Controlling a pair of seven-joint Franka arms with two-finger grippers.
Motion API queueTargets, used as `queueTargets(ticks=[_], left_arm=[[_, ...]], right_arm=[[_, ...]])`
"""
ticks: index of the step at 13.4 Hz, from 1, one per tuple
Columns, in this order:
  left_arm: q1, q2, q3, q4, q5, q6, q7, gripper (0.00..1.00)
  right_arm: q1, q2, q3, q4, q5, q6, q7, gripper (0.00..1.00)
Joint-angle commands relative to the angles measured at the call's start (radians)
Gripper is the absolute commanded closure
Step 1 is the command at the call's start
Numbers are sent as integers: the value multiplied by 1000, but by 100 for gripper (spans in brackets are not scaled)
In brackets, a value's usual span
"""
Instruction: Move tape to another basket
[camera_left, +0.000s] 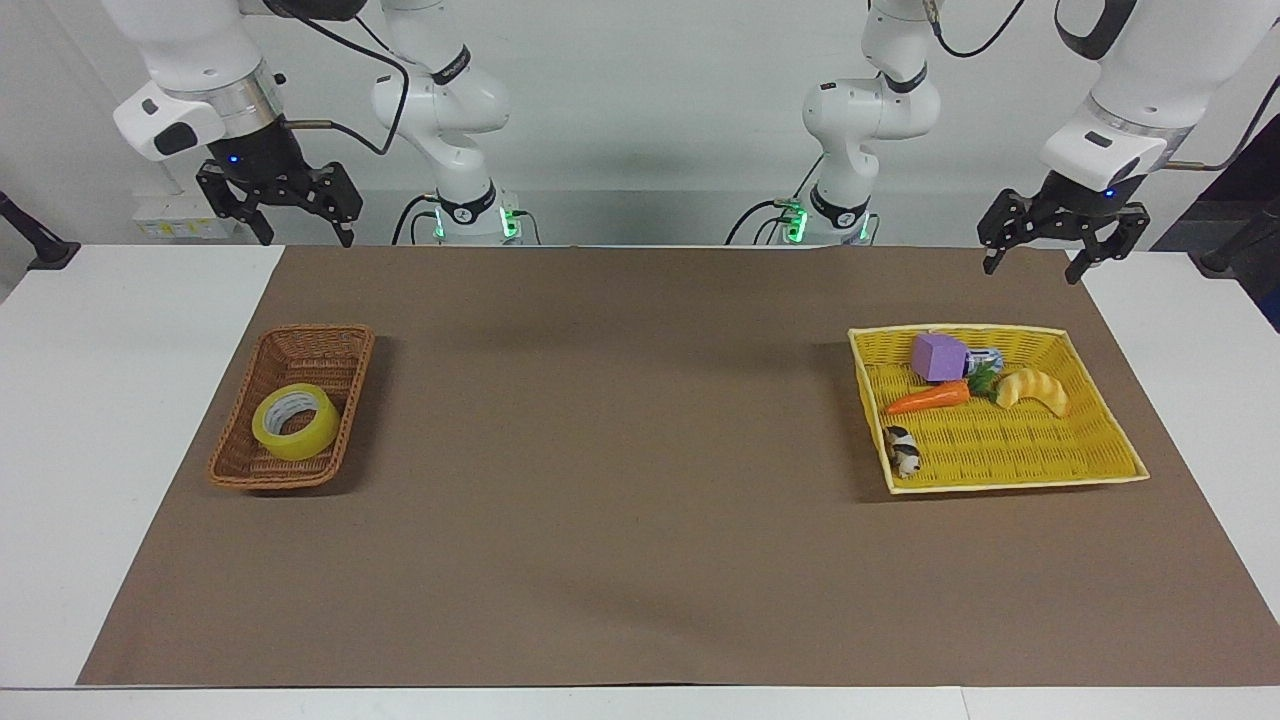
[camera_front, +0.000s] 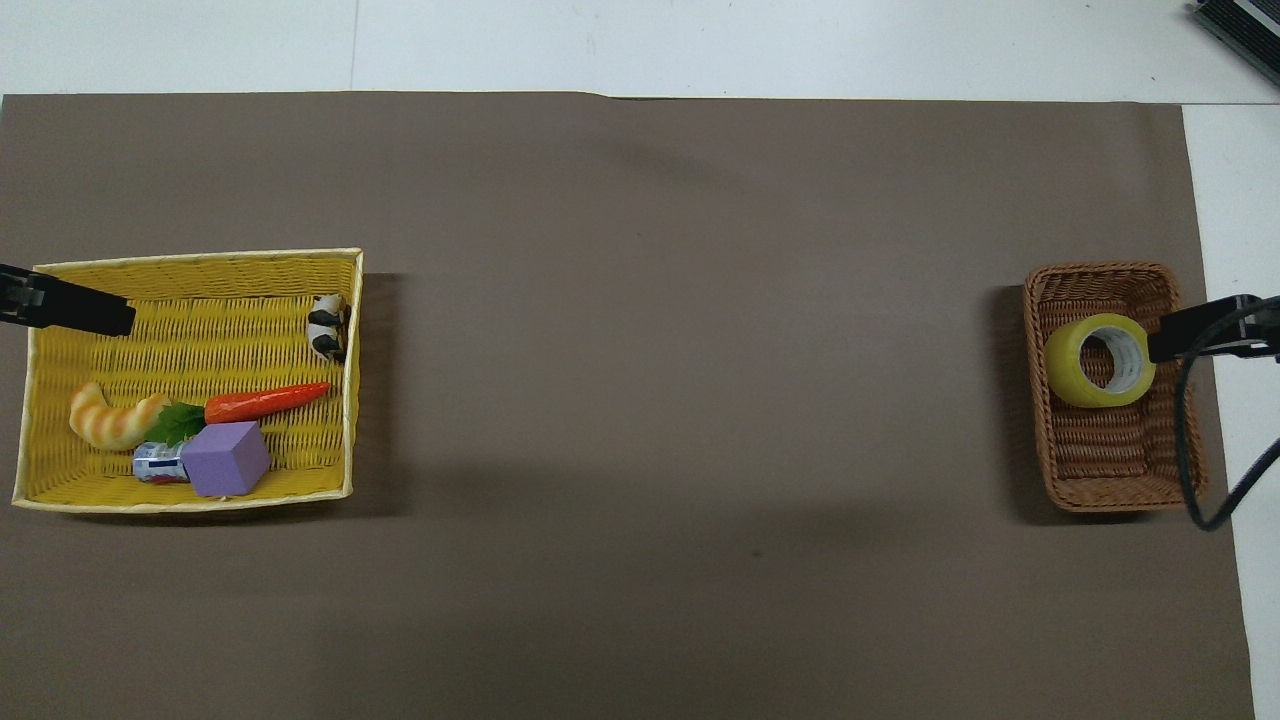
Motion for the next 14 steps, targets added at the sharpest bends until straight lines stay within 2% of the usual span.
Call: queueTargets(ticks=[1,14], left_arm=[[12,-17,-8,-20,-1,11,-6,0],[12,-17,-8,-20,-1,11,-7,0]], right_arm=[[-8,-26,-2,-30,26,3,-33,0],[-9,-26,-2,-30,22,1,-50,0]])
